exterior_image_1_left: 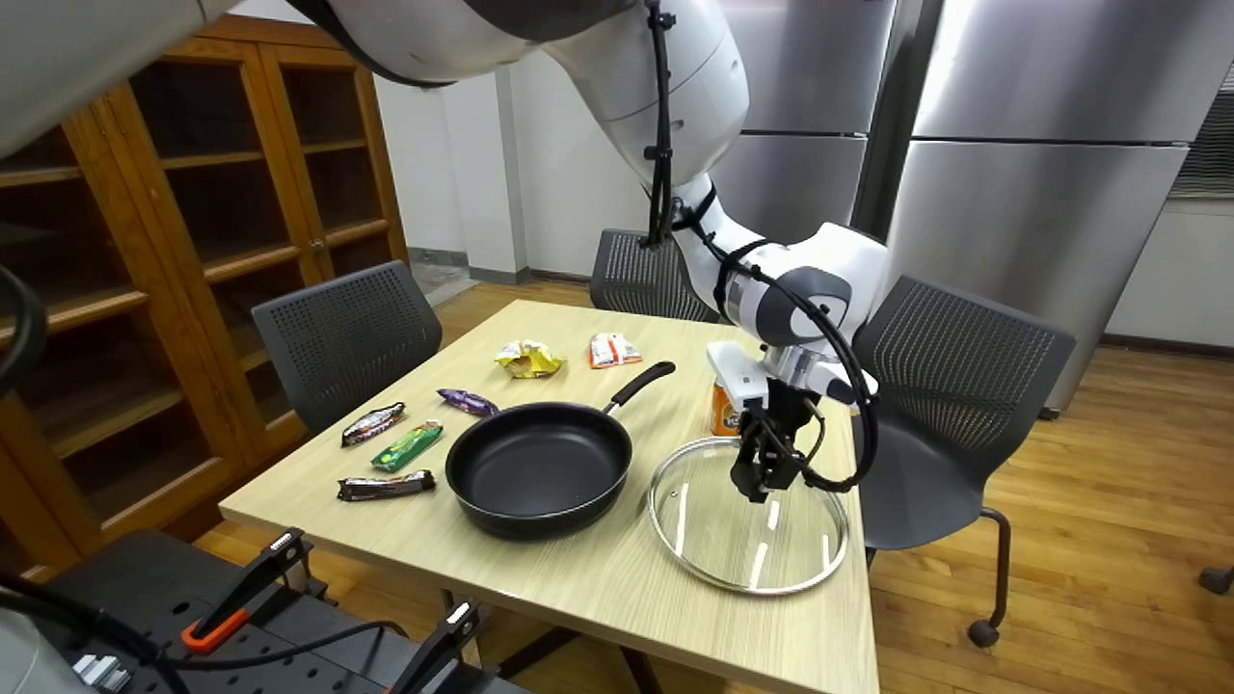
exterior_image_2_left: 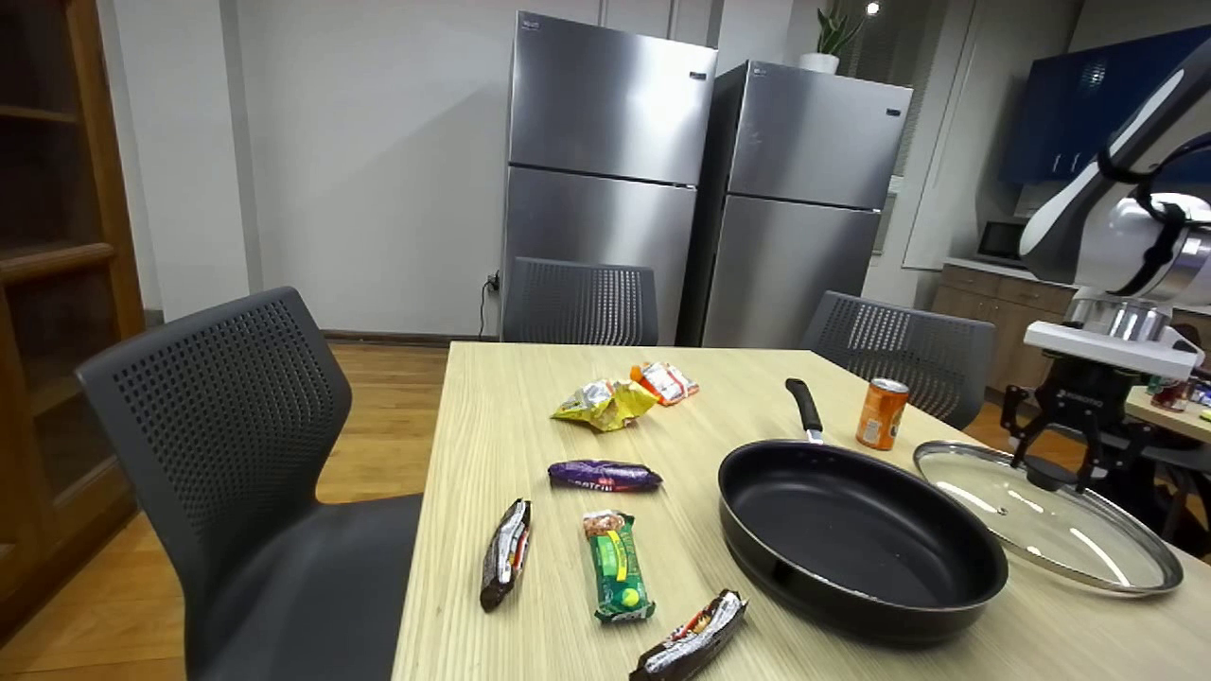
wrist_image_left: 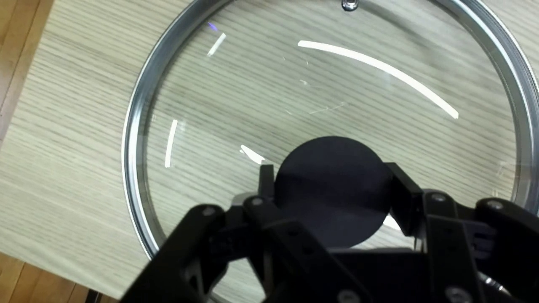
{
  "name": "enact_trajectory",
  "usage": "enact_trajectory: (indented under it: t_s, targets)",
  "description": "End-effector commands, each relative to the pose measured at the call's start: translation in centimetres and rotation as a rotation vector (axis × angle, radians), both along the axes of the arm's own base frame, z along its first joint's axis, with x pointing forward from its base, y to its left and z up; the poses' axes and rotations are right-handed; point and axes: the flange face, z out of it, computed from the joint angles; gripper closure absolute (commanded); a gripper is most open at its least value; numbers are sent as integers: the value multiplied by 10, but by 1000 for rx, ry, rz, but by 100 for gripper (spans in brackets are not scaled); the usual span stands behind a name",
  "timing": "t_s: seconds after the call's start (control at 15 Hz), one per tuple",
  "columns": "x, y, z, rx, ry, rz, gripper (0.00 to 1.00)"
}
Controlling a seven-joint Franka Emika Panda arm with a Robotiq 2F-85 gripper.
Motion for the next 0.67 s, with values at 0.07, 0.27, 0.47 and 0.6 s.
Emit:
enact_trajectory:
  t_s: [0.07, 0.27, 0.47, 0.6]
  targets:
    - [8, 9, 18, 36, -20, 18, 3]
    - [8, 14, 28, 35, -45, 33, 0]
    - [8, 24, 42, 39, -65, 91, 0]
    - [8, 34, 49, 44, -61, 148, 0]
